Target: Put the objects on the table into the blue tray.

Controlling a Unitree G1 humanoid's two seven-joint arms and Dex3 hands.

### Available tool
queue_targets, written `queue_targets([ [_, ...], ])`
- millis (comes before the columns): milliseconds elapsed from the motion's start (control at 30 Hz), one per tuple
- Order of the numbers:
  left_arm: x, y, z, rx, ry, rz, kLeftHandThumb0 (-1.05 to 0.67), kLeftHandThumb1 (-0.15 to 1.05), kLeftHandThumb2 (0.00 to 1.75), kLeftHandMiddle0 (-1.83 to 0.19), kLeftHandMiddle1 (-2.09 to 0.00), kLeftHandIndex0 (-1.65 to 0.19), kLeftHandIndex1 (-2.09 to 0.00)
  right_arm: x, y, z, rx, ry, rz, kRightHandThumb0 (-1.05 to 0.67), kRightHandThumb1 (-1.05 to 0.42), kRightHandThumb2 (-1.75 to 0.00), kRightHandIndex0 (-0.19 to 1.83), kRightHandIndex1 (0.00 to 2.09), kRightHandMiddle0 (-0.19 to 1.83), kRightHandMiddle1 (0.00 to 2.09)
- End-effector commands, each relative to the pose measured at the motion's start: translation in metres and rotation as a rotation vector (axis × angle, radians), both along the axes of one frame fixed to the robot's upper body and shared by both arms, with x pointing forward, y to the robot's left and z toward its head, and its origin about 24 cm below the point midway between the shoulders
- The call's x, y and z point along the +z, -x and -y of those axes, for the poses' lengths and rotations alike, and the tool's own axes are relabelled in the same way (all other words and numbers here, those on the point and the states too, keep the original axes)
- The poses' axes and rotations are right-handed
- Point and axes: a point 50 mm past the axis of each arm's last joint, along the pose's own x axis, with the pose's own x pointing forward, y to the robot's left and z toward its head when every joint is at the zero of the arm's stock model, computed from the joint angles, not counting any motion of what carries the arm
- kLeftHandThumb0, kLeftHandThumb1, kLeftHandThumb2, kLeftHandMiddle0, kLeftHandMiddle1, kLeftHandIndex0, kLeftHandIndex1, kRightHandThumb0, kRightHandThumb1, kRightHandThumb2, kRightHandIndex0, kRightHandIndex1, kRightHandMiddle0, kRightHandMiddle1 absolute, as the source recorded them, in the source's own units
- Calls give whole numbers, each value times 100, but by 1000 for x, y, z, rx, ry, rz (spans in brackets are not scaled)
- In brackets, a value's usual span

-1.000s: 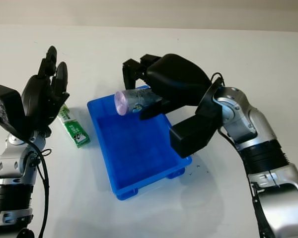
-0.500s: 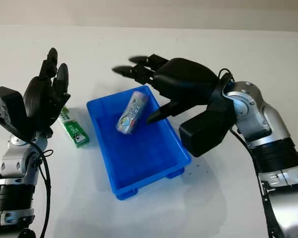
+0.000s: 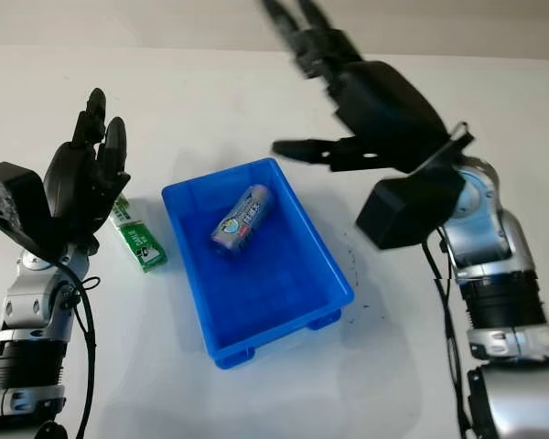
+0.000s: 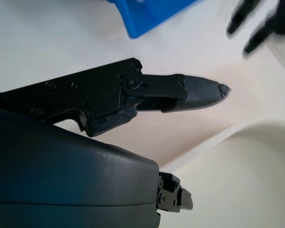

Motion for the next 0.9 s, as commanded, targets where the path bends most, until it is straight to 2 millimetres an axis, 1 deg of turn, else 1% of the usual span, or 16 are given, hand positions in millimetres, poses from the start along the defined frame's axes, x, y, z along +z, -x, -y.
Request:
queue_targets([
  [0,1,0,-2,1,3,13,-72,105,59,17,-5,16,-5,-13,1,9,-44,-84,-71,-78,-105,-63,-19,0,-19,0],
  [100,2,0,-2,2,1,13,-72,105,59,16,-5,16,-5,-32,-4,19,-67,-292,-229,-75,-105,-65,-19,0,-19,0],
  [167,3,0,-2,4,-3,13,-73,105,59,16,-6,16,-6,-44,-5,26,-86,-387,-318,-74,-105,-67,-19,0,-19,0],
  [233,4,0,-2,2,-2,13,-72,105,59,16,-5,16,-5,-51,-4,29,-118,-442,-374,-76,-105,-67,-19,0,-19,0],
  [400,5,0,-3,3,-6,14,-72,105,60,17,-5,17,-5,-67,-1,30,-157,-535,-423,-75,-105,-71,-19,0,-19,0],
  [633,8,-2,-3,0,-16,12,-72,105,60,16,-6,15,-6,-75,2,22,-173,-623,-424,-76,-105,-76,-19,0,-19,0],
  [867,9,-4,-4,-9,-20,14,-71,105,61,16,-5,15,-6,-77,3,18,-178,-641,-424,-77,-105,-77,-19,0,-19,0],
])
